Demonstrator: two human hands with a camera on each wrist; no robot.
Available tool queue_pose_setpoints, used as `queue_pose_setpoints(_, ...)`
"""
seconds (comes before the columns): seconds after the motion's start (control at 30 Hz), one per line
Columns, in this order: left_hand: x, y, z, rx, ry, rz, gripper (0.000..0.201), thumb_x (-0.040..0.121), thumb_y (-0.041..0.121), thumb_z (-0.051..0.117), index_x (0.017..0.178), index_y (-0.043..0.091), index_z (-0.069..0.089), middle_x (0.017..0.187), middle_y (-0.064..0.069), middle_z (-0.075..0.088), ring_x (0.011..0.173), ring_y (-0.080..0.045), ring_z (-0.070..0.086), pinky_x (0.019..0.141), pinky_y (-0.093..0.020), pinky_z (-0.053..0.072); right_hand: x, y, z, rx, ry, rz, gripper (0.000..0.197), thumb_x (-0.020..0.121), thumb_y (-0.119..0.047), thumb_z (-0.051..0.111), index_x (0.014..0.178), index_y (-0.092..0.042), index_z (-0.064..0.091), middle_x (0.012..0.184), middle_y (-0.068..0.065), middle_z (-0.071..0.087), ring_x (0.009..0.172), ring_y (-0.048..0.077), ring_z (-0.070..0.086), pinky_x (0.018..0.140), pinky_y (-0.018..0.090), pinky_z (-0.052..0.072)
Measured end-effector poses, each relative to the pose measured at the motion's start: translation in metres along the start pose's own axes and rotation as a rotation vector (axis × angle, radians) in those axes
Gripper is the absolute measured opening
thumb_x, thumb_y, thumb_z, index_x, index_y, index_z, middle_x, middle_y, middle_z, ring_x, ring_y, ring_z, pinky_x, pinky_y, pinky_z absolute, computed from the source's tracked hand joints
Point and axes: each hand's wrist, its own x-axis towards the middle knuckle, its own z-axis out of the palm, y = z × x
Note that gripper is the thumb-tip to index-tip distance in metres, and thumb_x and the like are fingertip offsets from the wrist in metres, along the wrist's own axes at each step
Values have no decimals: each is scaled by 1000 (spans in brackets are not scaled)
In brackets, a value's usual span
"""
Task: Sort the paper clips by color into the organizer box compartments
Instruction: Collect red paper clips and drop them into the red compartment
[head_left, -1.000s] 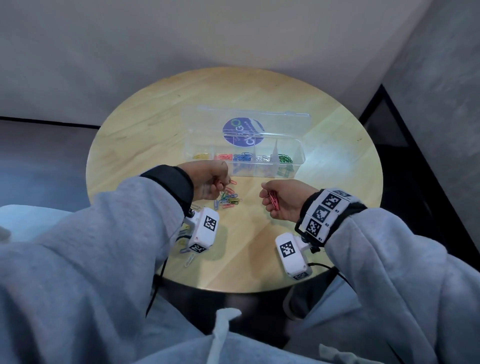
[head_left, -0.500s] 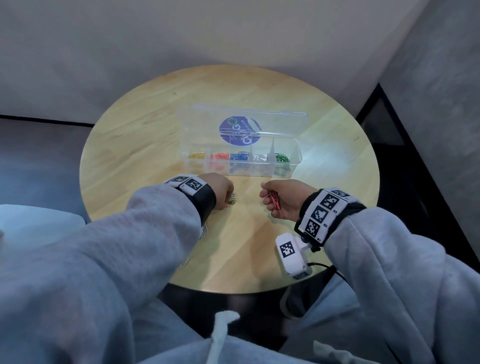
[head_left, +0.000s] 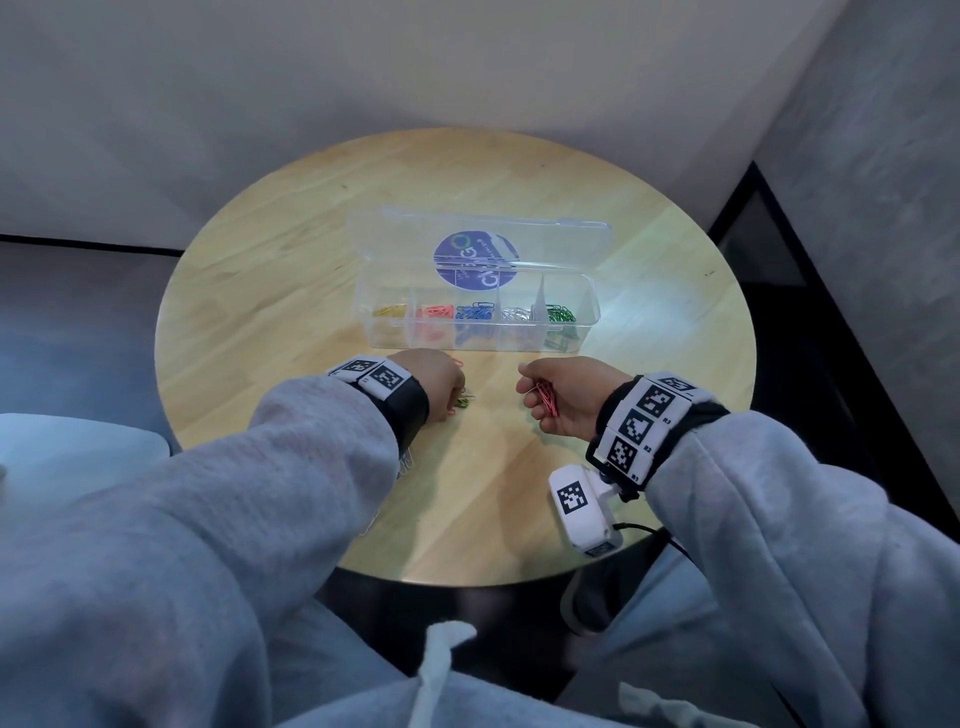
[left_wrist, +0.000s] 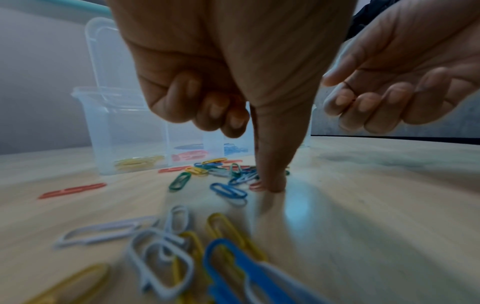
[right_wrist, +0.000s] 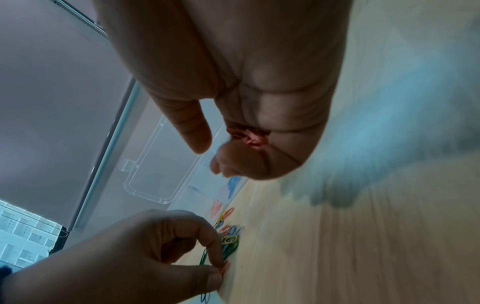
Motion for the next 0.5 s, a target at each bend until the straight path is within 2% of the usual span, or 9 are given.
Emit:
queue_pose_setpoints(0.1, 0, 1, 6, -34, -36, -42, 18, 87, 25, 60, 100, 15, 69, 102, -4, 66, 84, -21, 51, 70, -25, 37, -1, -2, 1, -2, -2, -5, 32, 99, -27, 40, 69, -14, 44, 62, 0, 37, 52, 10, 33, 47, 17, 29)
queue_pose_setpoints(0.2, -4, 1, 10, -77, -76, -53, 5, 82, 18, 58, 81, 18, 63, 84, -2, 59, 77, -22, 52, 65, -25, 40, -2, -4, 2, 5, -12, -5, 36, 99, -30, 38, 69, -14, 45, 61, 0, 38, 50, 10, 35, 43, 16, 32)
queue_pose_setpoints(0.3, -9, -4, 5, -258, -99, -85, 14, 77, 15, 58, 65, 20, 54, 71, -1, 55, 71, -21, 50, 60, -23, 40, -2, -6, 1, 36, -27, -2, 40, 100, -31, 33, 68, -11, 47, 62, 3, 42, 51, 13, 40, 41, 17, 38)
queue_pose_setpoints(0.33, -12, -7, 2, -395, -94, -100, 18, 78, 15, 58, 63, 20, 51, 66, 0, 53, 68, -20, 49, 58, -22, 39, -2, -6, 0, 51, -31, -2, 39, 100, -27, 32, 69, -10, 48, 62, 5, 43, 53, 14, 42, 41, 18, 41)
queue_pose_setpoints(0.4, -16, -14, -8, -830, -98, -116, 25, 82, 6, 55, 62, 16, 46, 63, -3, 49, 60, -19, 47, 54, -20, 42, -3, -9, -2, 83, -43, -6, 35, 98, -16, 30, 71, -7, 49, 65, 8, 47, 56, 17, 48, 43, 19, 46)
queue_pose_setpoints(0.43, -19, -17, -14, -1039, -96, -118, 27, 84, -1, 51, 62, 14, 43, 64, -6, 47, 56, -18, 46, 49, -18, 43, -3, -12, -2, 98, -55, -8, 33, 97, -10, 29, 71, -6, 50, 67, 9, 49, 58, 18, 49, 43, 19, 48)
queue_pose_setpoints(0.5, -22, -24, -27, -1333, -40, -158, 28, 86, -8, 40, 64, 10, 40, 67, -11, 47, 52, -16, 43, 37, -14, 39, -3, -18, -2, 117, -84, -18, 32, 96, -5, 27, 73, -6, 50, 70, 9, 49, 61, 18, 50, 43, 18, 50)
